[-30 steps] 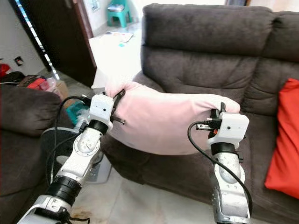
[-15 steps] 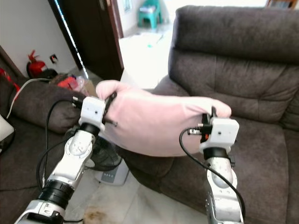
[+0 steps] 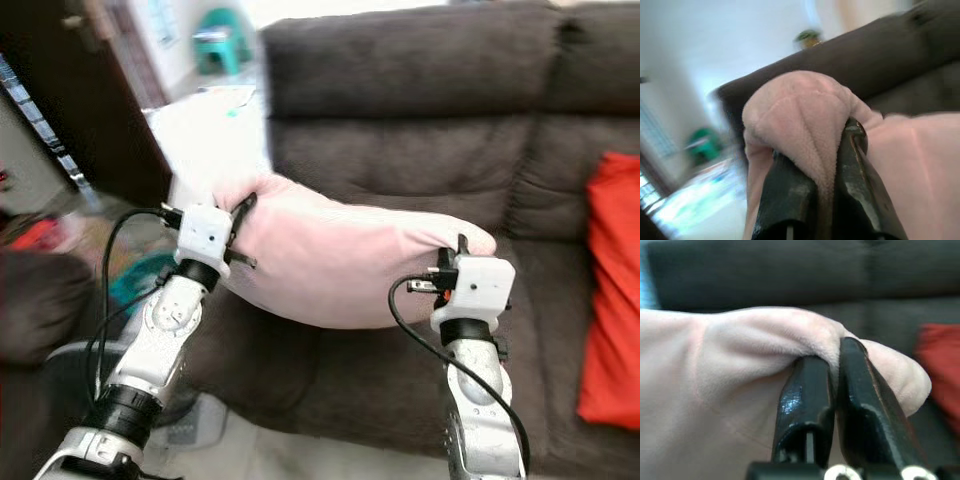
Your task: Move the pillow to the sofa from floor
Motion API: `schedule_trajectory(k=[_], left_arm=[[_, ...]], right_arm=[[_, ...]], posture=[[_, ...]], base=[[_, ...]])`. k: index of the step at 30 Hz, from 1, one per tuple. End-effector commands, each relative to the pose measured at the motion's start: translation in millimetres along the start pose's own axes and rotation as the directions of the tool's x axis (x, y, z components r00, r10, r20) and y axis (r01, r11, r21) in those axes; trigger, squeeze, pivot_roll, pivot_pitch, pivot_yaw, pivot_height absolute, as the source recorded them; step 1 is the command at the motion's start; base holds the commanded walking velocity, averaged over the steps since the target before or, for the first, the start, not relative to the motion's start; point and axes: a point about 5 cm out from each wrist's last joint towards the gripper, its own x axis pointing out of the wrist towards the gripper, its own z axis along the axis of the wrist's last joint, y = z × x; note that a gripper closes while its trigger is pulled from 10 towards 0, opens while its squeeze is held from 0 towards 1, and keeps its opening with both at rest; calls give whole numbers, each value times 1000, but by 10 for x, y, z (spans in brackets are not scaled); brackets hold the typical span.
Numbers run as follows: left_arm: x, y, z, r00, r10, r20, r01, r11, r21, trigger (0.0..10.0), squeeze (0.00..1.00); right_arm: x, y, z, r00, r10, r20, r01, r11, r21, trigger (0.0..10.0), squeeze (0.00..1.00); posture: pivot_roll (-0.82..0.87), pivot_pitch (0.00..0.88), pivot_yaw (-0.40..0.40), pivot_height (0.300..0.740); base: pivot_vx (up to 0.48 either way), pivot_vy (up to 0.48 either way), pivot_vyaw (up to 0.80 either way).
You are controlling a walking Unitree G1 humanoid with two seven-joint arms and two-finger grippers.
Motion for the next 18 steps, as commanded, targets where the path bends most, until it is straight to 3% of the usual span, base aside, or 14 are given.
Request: schedule_trajectory(k=[1,16,18], left_arm=[[8,180,54,998,47,33,-48,999,26,10000,0],[10,188,48,998,55,26,-55,998,26,10000,0],[10,189,47,998,55,25,-55,998,26,10000,0]], right_arm=[[52,104,155,997,29,77,-31,999,22,10000,0],[68,130,187,994,50,97,-48,999,-20,10000,0],[66,134,184,994,53,96,-51,999,-20,10000,0]], posture=[[-63,0,96,740],[-59,0,89,740],[-59,0,89,740]], base=[[259,0,0],[257,0,0],[259,0,566]])
